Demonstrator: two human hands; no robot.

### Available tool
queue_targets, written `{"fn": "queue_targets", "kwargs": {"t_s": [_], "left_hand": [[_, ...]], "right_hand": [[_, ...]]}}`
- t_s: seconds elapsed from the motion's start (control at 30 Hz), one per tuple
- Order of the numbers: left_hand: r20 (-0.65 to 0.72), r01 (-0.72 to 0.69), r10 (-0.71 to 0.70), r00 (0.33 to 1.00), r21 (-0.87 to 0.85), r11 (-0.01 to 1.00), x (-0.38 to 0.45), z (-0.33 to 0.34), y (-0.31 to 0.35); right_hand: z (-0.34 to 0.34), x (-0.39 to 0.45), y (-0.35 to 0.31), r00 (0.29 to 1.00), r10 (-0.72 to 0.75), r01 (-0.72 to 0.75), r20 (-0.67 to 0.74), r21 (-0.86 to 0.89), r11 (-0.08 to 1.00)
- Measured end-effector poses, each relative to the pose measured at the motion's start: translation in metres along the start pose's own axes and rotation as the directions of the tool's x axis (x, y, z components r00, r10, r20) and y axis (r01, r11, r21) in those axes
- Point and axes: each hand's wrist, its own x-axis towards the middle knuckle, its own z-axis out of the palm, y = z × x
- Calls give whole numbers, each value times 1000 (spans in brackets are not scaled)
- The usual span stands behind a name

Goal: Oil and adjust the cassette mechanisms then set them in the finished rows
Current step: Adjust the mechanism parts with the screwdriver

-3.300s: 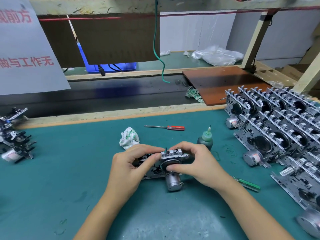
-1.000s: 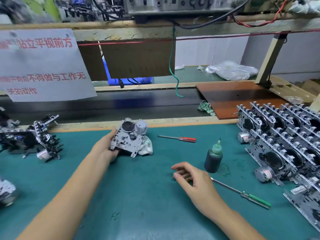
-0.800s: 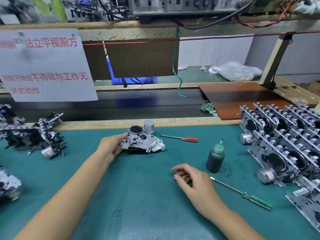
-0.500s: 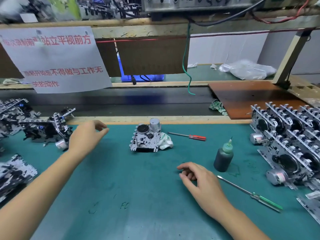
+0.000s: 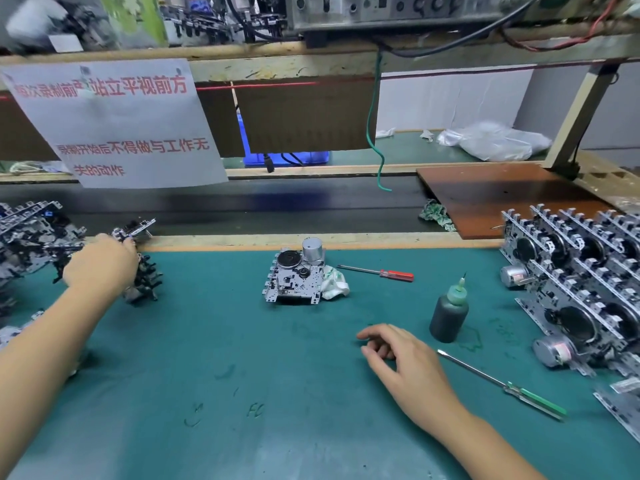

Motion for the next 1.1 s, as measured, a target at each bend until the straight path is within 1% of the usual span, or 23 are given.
{"fn": "queue_targets", "kwargs": {"t_s": [0.17,0.23,0.3,0.37,0.47,0.53,0.6,0.67,0.7,0.73,0.8,0.93,1.03,1.1], "left_hand": [[76,-41,32,997,116,992,0,-10,4],[64,-64,56,996,124,990,-2,-14,4],[12,-130,130,992,115,985,-4,-19,5],[-62,-265,271,961,95,960,-8,-25,7],[-123,-472,479,869,81,878,-25,-34,19],[-127,-545,550,826,74,835,-37,-35,28],[-104,-577,581,807,69,814,-45,-32,34],[-94,-574,579,810,73,815,-46,-26,33],[-91,-564,570,817,81,822,-43,-22,30],[-87,-548,555,827,91,831,-40,-18,26],[-65,-498,507,860,115,859,-35,-10,16],[-52,-389,407,912,199,899,-31,-2,6],[-18,-325,349,937,324,888,-33,-3,9],[22,-330,351,936,398,856,-32,-2,8]], "right_hand": [[0,1,1,1000,4,-4,5,-5,1000],[0,1,1,1000,5,-5,12,-7,1000],[0,1,1,1000,-2,2,16,-13,1000],[0,1,2,1000,-3,3,22,-16,1000],[-1,1,1,999,19,-18,43,-16,1000],[-2,-2,0,998,36,-35,50,-11,999],[-1,1,-5,997,48,-47,57,-25,999],[6,20,-25,996,1,4,93,-46,999],[13,35,-42,994,-38,38,106,7,999],[22,55,-62,991,-68,56,117,102,993],[47,95,-103,982,-90,46,168,249,967],[105,152,-162,935,-1,-128,355,338,933],[132,167,-188,914,51,-209,403,357,911],[141,172,-197,898,83,-262,432,373,890]]}}
